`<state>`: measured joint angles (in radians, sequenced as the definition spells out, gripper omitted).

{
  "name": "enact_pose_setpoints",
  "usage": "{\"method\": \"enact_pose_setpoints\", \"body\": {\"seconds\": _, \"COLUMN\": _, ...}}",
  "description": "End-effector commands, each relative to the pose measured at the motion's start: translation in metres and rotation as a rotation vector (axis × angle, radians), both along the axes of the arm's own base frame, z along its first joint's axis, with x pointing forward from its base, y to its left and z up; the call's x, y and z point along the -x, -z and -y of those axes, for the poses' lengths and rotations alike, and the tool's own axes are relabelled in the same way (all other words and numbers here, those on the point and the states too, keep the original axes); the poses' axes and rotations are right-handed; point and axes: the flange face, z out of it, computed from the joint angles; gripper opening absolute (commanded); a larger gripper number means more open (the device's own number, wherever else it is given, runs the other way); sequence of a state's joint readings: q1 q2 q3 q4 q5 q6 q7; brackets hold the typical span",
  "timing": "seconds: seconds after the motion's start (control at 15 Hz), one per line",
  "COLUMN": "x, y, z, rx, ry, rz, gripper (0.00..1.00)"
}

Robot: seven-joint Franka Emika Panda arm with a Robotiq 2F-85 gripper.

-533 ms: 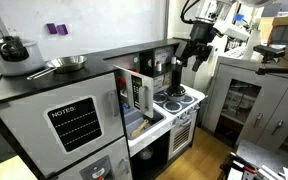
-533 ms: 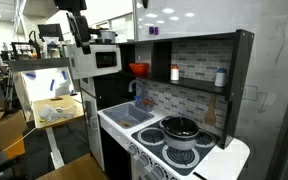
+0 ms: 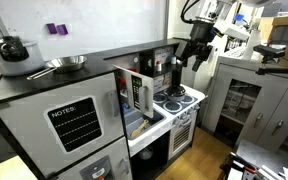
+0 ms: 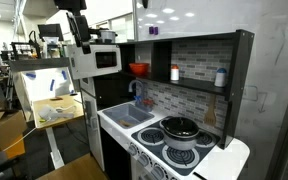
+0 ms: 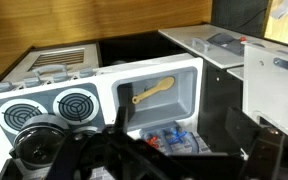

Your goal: Pick up the orange bowl from the top shelf of the cabinet and put it in the sink. Close the door of the top shelf

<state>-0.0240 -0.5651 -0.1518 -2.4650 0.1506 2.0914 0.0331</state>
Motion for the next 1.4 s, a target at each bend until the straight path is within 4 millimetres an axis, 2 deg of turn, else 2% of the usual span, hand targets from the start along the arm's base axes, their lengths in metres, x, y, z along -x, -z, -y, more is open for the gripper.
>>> {"method": "enact_pose_setpoints", "body": {"seconds": 0.0, "x": 0.000, "y": -0.001, "z": 0.000, "rx": 0.000, "ry": 0.000, "rz": -0.001, "gripper": 1.00}}
{"method": "enact_pose_setpoints", "body": {"seconds": 0.4, "x": 0.000, "y": -0.001, "z": 0.000, "rx": 0.000, "ry": 0.000, "rz": -0.001, "gripper": 1.00}}
{"method": "enact_pose_setpoints", "body": {"seconds": 0.67, "x": -0.006, "y": 0.007, "z": 0.008, "rx": -0.032, "ry": 0.038, "rz": 0.003, "gripper": 1.00}}
{"method": "enact_pose_setpoints", "body": {"seconds": 1.33, "x": -0.029, "y": 0.030, "z": 0.046, "rx": -0.218, "ry": 0.351, "rz": 0.074, "gripper": 1.00}}
